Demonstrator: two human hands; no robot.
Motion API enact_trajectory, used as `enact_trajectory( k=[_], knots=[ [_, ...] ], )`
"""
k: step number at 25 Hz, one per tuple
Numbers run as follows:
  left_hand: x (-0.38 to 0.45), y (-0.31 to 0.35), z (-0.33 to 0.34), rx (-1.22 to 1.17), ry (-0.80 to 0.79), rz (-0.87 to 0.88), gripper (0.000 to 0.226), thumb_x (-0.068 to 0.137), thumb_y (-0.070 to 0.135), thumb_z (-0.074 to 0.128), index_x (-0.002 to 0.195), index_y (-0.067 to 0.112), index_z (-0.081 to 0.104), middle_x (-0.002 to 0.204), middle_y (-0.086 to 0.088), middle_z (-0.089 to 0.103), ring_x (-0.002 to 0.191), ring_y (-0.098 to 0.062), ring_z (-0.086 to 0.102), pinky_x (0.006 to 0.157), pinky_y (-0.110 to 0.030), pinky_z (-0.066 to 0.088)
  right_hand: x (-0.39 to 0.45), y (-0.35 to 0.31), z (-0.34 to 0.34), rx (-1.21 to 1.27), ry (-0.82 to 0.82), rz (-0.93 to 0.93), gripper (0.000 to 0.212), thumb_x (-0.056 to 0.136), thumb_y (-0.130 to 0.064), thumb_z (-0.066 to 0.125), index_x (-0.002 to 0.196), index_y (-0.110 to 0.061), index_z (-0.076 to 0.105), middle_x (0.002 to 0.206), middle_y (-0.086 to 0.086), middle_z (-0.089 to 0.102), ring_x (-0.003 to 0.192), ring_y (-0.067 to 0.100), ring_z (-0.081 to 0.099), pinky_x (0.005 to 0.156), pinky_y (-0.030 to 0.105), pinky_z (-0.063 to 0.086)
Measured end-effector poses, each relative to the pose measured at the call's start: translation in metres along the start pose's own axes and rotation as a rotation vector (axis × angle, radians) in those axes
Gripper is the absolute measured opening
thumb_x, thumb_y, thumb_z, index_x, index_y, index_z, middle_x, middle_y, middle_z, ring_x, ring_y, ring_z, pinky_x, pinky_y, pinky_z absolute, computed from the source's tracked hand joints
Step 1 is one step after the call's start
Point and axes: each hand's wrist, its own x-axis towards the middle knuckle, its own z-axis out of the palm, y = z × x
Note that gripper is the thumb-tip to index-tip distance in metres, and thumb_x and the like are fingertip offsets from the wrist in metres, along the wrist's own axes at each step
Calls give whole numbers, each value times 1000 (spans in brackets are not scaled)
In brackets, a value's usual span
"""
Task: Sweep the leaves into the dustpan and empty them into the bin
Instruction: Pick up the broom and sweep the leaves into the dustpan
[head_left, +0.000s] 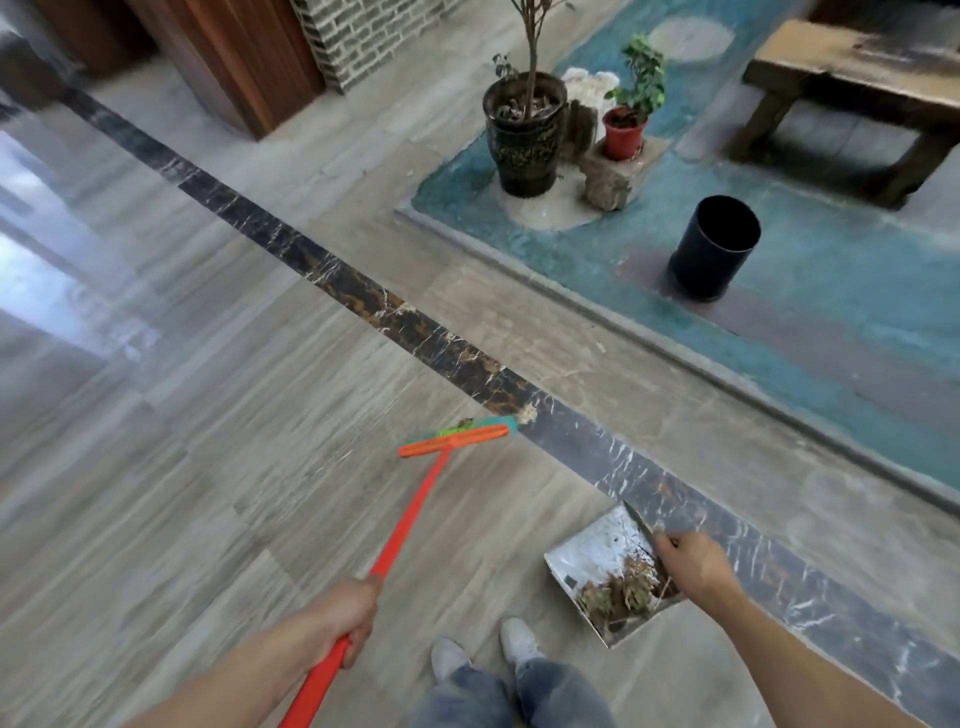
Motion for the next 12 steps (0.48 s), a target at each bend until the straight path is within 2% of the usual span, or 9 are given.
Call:
enact_trajectory(
  k=[3,5,7,9,10,12],
  knots=[
    [6,26,-31,208,110,88,50,102,34,33,62,7,46,38,-9,46,21,-18,41,36,-17,33,3,-30,-29,99,59,6,46,97,-29,44,66,2,59,67,20,63,63,27,55,61,34,40],
    [6,45,-46,283,144,132,47,101,35,36,63,8,45,41,-8,46,21,-18,41,35,-16,34,13,-51,-44,204,107,-22,43,95,-27,49,84,11,66,71,22,64,63,27,53,63,33,41],
    [3,64,-56,303,149,184,40,98,29,43,64,9,45,43,-8,44,24,-18,39,35,-17,35,18,-75,-62,321,114,-40,35,93,-24,54,89,8,67,62,13,54,55,23,46,57,30,38],
    [2,81,-60,327,135,244,34,97,24,44,66,10,43,47,-9,43,26,-18,38,33,-17,33,20,-101,-84,470,47,-73,19,90,-19,60,84,-2,62,61,7,43,52,19,39,51,28,36],
    [2,89,-62,320,124,264,32,97,24,44,68,10,42,49,-10,43,28,-18,38,34,-17,33,22,-115,-95,520,17,-99,14,89,-15,62,80,-7,56,64,6,40,53,18,38,51,29,39],
    [10,104,-69,297,107,291,30,97,26,44,72,11,42,53,-10,43,34,-19,38,36,-18,33,29,-141,-113,549,23,-151,17,86,-6,64,80,-11,49,72,6,42,60,18,41,60,37,48]
  ],
)
